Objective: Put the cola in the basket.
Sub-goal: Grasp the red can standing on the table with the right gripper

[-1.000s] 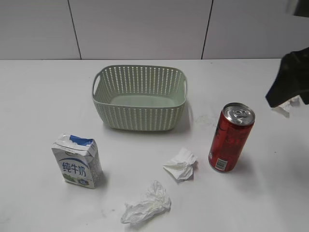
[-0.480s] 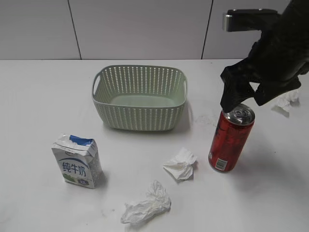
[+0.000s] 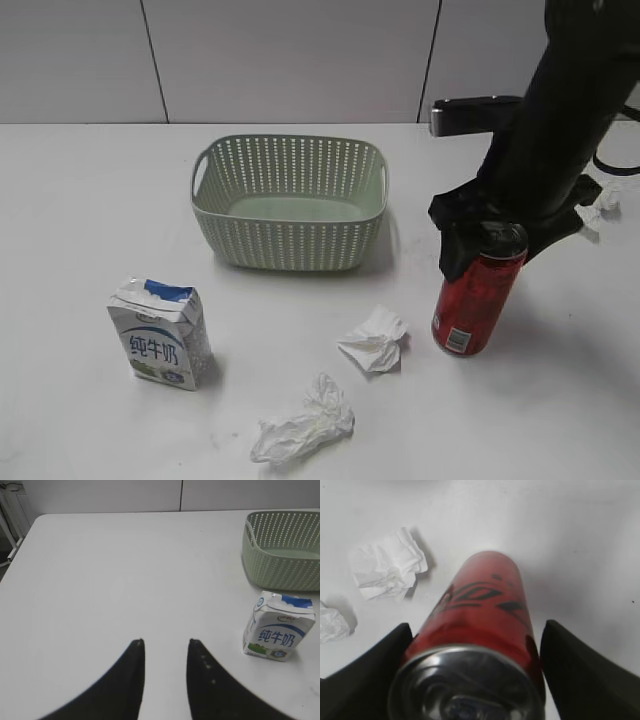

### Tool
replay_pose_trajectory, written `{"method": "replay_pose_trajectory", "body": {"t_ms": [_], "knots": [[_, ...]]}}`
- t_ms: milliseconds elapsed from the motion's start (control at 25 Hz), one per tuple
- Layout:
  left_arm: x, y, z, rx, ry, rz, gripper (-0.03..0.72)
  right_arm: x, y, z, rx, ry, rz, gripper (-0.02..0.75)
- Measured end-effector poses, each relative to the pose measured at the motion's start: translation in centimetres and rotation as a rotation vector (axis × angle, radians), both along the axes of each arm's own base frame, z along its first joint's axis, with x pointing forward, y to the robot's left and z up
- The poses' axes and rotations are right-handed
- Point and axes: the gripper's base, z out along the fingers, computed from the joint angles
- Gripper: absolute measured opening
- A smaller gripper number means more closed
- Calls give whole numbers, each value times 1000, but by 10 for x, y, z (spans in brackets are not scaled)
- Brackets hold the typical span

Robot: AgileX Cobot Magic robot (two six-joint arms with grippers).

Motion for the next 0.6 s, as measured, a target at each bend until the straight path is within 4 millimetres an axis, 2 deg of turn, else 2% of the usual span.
{"method": "replay_pose_trajectory", "body": {"t_ms": [200,320,520,600], "knots": [[0,0,0,0,0,0,232,2,1,-10,-12,30,0,577],[0,0,0,0,0,0,232,2,0,-11,-21,31,4,523],[0,0,0,0,0,0,232,3,1,-9,-27,45,15,521],[0,0,0,0,0,0,232,5,1,-2,-47,52,63,521]]}}
